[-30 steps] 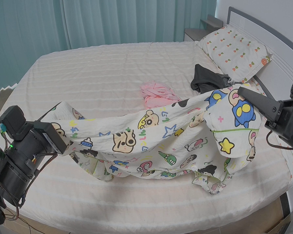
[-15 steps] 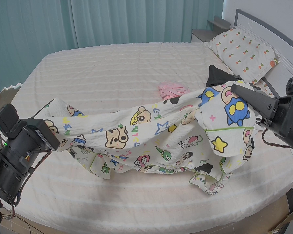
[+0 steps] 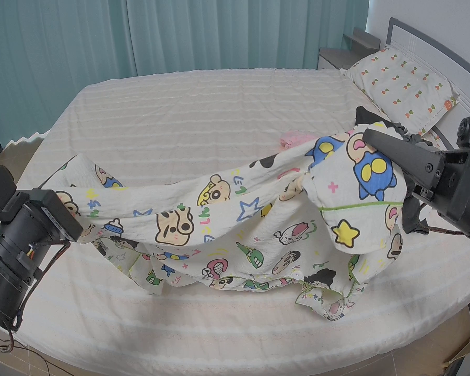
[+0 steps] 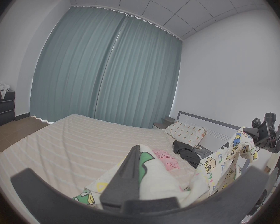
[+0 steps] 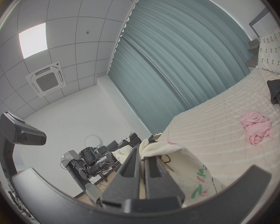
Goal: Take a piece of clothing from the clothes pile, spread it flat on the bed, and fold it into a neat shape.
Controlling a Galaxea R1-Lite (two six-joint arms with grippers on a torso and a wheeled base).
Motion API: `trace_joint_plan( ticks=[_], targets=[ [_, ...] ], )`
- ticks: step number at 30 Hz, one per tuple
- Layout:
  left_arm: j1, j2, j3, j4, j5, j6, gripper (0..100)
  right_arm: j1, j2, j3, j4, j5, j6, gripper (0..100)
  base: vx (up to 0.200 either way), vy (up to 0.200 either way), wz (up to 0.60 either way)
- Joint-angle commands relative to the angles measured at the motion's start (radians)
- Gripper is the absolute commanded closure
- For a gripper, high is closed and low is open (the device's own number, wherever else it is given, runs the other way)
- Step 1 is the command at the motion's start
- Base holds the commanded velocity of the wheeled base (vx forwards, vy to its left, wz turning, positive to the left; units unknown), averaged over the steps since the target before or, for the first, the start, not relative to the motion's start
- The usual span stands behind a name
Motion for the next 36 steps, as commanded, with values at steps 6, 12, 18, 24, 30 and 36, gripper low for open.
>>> trace_joint_plan(
  ticks=[6,12,18,24,30,36],
  targets=[
    [0.008,-0.024,0.001,0.002,0.001,0.001,100,0.032,0.021,-0.004,0.012,-0.001,-0.020,100,0.000,0.200,0.00],
    [0.008,-0.024,0.002,0.002,0.001,0.006,100,0.039,0.028,-0.013,0.023,-0.002,-0.049,100,0.000,0.200,0.00],
    [0.009,-0.026,0.006,0.002,-0.004,0.007,100,0.047,0.020,-0.005,0.024,-0.004,-0.057,100,0.000,0.100,0.00],
    [0.008,-0.027,0.033,0.002,-0.007,0.007,100,0.058,-0.008,-0.004,0.030,-0.005,-0.072,100,0.000,0.000,0.00],
    [0.008,-0.036,0.045,0.002,-0.006,0.006,100,0.085,-0.061,0.018,0.073,-0.005,-0.075,100,-0.200,0.000,0.00],
    [0.008,-0.050,0.053,0.002,-0.006,0.006,100,0.088,-0.091,0.032,0.076,-0.004,-0.077,100,-0.200,0.000,0.00]
  ],
)
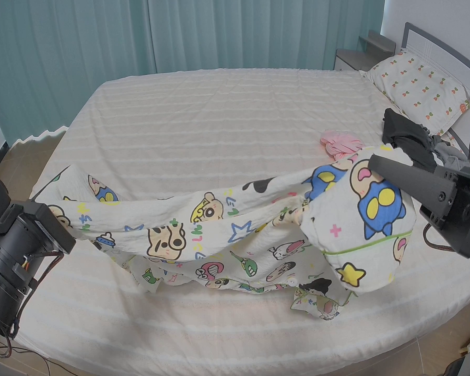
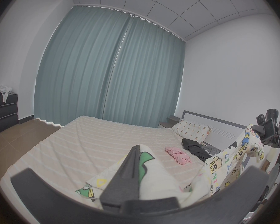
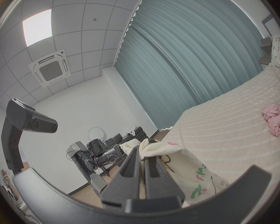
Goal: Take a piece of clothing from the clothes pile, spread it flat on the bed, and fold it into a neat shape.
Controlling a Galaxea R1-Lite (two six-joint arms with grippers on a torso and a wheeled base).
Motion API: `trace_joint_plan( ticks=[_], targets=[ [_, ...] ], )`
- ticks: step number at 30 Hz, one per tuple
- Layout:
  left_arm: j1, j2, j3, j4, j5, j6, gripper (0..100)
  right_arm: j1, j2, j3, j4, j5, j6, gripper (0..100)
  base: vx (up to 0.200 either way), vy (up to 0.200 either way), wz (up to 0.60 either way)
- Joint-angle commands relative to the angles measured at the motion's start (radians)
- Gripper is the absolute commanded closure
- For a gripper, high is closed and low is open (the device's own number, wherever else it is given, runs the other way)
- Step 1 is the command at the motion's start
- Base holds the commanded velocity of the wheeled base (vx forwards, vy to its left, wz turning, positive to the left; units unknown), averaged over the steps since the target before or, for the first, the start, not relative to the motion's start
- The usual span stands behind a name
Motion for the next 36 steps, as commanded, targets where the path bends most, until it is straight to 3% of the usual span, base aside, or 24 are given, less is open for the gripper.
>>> trace_joint_plan(
  ticks=[1,21,36],
  targets=[
    [-0.001,-0.022,0.019,0.000,0.002,-0.001,100,0.003,-0.042,0.021,0.000,0.002,0.000,100,-0.200,0.000,0.00],
    [-0.009,-0.128,0.088,0.000,-0.001,0.001,100,0.029,-0.174,0.071,0.000,0.010,0.000,100,-0.200,0.000,0.00],
    [-0.007,-0.098,0.071,0.000,-0.001,-0.004,100,0.009,-0.127,0.022,0.006,0.004,0.001,100,0.000,0.000,0.00]
  ],
)
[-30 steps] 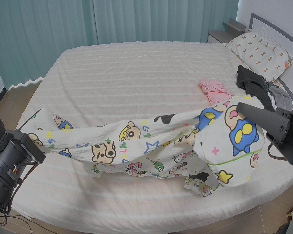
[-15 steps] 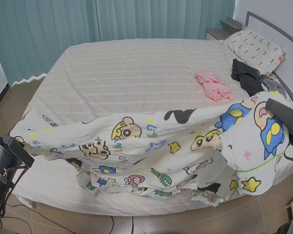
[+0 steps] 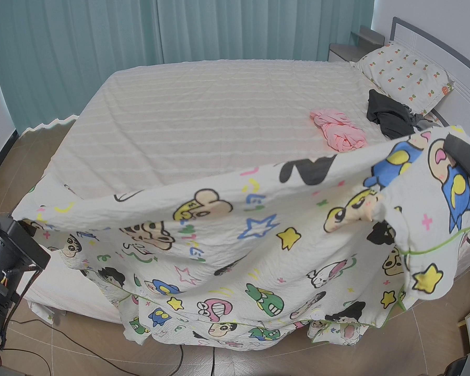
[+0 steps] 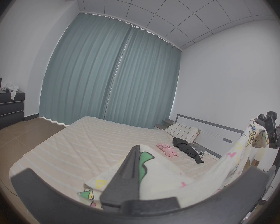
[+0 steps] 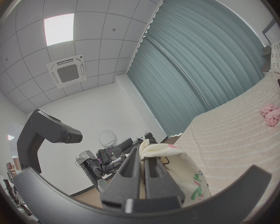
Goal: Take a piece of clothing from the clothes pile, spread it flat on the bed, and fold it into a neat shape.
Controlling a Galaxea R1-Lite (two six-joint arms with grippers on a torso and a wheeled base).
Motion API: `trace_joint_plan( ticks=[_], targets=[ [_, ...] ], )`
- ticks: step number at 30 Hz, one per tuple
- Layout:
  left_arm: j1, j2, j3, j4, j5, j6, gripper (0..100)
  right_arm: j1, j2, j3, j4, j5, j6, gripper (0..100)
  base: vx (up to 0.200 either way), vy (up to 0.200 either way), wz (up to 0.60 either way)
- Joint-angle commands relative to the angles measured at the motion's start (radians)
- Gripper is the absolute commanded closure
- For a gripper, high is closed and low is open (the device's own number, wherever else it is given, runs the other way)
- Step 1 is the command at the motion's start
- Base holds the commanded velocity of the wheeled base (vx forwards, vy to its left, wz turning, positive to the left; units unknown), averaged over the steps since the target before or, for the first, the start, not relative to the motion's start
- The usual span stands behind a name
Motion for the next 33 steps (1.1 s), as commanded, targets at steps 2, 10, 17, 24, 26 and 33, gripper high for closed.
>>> trace_joint_plan(
  ticks=[2,10,17,24,26,33],
  targets=[
    [0.002,0.057,0.002,0.000,0.001,-0.009,100,-0.040,0.075,-0.008,0.003,0.002,0.001,100,0.000,0.000,0.00],
    [0.066,0.199,-0.038,-0.001,0.005,-0.017,100,-0.160,0.186,-0.034,-0.014,0.007,0.016,100,0.000,0.000,0.00],
    [0.100,0.229,-0.095,-0.001,-0.001,-0.086,100,-0.172,0.187,-0.035,-0.019,-0.001,0.013,100,0.000,0.000,0.00],
    [0.115,0.297,-0.128,-0.001,-0.001,-0.086,100,-0.229,0.225,-0.043,-0.019,0.001,0.005,100,0.171,0.000,0.00],
    [0.118,0.332,-0.144,-0.001,-0.001,-0.088,100,-0.235,0.241,-0.049,-0.019,0.001,0.004,100,0.200,0.000,0.00],
    [0.145,0.438,-0.233,-0.001,-0.002,-0.121,100,-0.264,0.293,-0.086,-0.019,0.001,0.004,100,0.200,0.000,0.00]
  ],
)
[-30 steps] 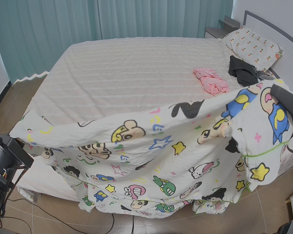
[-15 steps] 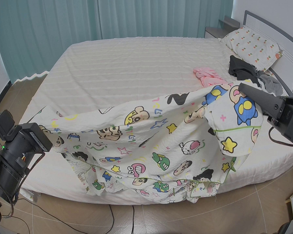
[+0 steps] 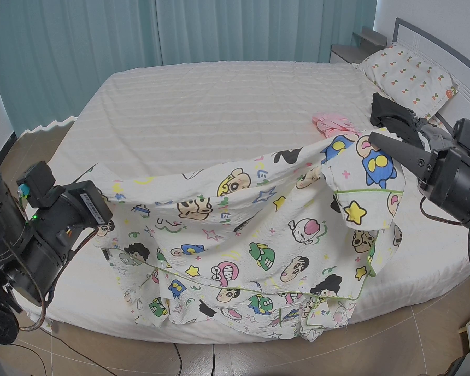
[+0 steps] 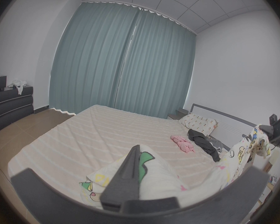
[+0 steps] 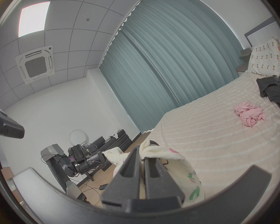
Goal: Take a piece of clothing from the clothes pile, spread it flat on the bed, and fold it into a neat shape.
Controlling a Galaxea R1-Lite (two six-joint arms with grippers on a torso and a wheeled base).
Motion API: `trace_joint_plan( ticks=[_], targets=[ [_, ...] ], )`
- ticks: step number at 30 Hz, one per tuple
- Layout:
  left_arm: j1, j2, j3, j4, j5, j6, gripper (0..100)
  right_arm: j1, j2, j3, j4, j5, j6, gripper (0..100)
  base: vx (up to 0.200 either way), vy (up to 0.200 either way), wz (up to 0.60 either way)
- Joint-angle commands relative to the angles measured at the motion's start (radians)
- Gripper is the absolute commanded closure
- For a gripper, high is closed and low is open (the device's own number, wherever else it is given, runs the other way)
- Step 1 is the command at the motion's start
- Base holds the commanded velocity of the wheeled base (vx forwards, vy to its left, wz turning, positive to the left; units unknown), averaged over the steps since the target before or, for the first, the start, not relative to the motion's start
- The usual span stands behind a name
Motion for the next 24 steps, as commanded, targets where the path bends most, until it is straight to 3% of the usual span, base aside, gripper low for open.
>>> trace_joint_plan(
  ticks=[1,13,21,24],
  targets=[
    [0.019,0.095,-0.067,0.000,0.001,-0.021,100,-0.021,0.064,-0.030,-0.002,0.001,-0.001,100,0.200,0.000,0.00],
    [0.111,0.315,-0.212,0.000,-0.004,-0.029,100,-0.084,0.211,-0.093,-0.002,0.003,-0.001,100,0.200,0.000,0.00],
    [0.136,0.569,-0.337,0.000,-0.007,-0.053,100,-0.098,0.415,-0.157,-0.057,0.003,0.017,100,0.200,0.000,0.00],
    [0.136,0.631,-0.364,0.000,-0.006,-0.061,100,-0.106,0.497,-0.183,-0.098,-0.007,0.022,100,0.000,0.000,0.00]
  ],
)
